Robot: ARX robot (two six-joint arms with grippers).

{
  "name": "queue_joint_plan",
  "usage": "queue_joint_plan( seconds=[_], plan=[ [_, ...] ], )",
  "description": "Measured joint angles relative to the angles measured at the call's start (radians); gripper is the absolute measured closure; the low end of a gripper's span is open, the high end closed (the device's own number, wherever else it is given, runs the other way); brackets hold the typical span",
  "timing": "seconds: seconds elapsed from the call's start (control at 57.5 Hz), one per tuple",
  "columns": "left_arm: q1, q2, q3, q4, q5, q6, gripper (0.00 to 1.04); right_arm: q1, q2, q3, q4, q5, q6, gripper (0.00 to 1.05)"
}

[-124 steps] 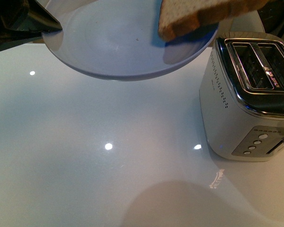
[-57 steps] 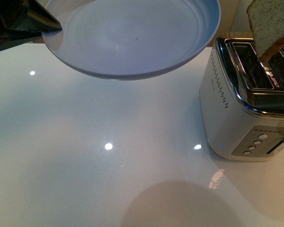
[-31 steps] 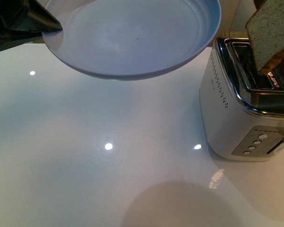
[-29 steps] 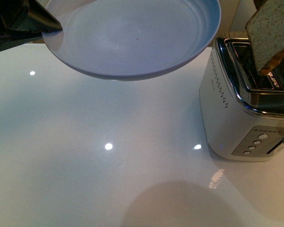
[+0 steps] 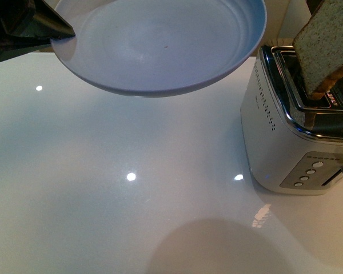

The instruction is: Left arm holds plate, right arm toasts bread

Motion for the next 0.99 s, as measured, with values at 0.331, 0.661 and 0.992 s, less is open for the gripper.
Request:
queue_joint_plan(
  seconds=[0.331,0.661,0.992],
  plan=[
    [0.0,0.0,0.0,0.0,0.0,0.0,1.02,0.003,0.02,0.007,-0.027,-0.011,0.001,1.01],
    [0.0,0.0,0.0,0.0,0.0,0.0,1.02,0.002,0.079,0.011,-0.023,-0.015,0.001,1.01],
    [0.0,0.0,0.0,0.0,0.0,0.0,1.02,-0.013,0.171,0.002,0.04,-0.034,-0.001,1.01]
  ],
)
